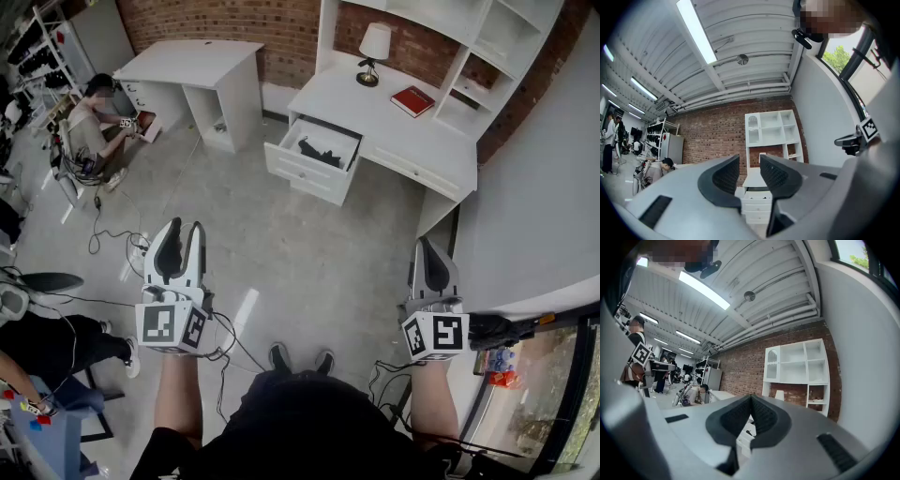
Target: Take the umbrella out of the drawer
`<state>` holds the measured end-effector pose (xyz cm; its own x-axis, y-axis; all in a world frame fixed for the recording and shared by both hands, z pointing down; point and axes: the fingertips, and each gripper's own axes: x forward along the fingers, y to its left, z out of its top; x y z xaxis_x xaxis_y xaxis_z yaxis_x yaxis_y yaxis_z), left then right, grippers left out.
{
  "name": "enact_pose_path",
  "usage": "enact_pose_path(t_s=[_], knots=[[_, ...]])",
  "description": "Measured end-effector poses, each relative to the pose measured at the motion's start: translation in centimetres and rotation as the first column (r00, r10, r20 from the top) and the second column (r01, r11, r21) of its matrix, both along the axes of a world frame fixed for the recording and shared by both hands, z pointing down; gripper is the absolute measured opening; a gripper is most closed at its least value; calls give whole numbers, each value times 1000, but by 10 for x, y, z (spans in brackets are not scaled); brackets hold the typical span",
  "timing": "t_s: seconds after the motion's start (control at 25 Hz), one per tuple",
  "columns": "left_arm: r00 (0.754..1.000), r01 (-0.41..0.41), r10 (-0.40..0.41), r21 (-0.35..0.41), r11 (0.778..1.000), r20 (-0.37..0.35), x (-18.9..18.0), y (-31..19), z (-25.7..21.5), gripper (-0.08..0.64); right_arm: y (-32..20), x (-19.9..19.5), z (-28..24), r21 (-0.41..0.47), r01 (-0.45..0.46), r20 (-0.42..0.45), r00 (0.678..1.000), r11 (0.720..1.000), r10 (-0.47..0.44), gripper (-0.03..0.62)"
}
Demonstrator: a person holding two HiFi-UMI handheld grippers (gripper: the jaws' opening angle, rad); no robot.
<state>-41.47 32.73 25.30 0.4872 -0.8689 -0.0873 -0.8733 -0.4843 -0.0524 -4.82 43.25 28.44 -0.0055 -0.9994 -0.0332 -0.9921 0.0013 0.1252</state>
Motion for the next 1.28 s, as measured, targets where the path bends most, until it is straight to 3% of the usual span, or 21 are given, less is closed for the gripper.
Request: enact_pose_path(t_s=[0.76,0.8,0.88,0.92,1.16,1.28], knots=[[1000,27,-27,-5,1000,-10,51,43,-9,135,30,52,-8,40,34,54,998,999,-36,0],[1000,27,-27,-7,1000,-10,54,48,-8,135,31,53,-6,35,47,42,998,998,-49,14],[1000,28,-28,-11,1000,-7,59,58,-7,149,33,54,-4,25,74,28,997,997,-75,123],[1000,30,-30,-15,999,-3,61,63,-5,166,35,55,-4,21,82,27,996,996,-83,129],[999,45,-45,-57,997,1,62,85,9,199,43,57,6,10,110,53,992,994,-111,129],[996,82,-83,-53,995,-15,55,84,13,198,40,55,13,8,130,66,989,991,-130,91]])
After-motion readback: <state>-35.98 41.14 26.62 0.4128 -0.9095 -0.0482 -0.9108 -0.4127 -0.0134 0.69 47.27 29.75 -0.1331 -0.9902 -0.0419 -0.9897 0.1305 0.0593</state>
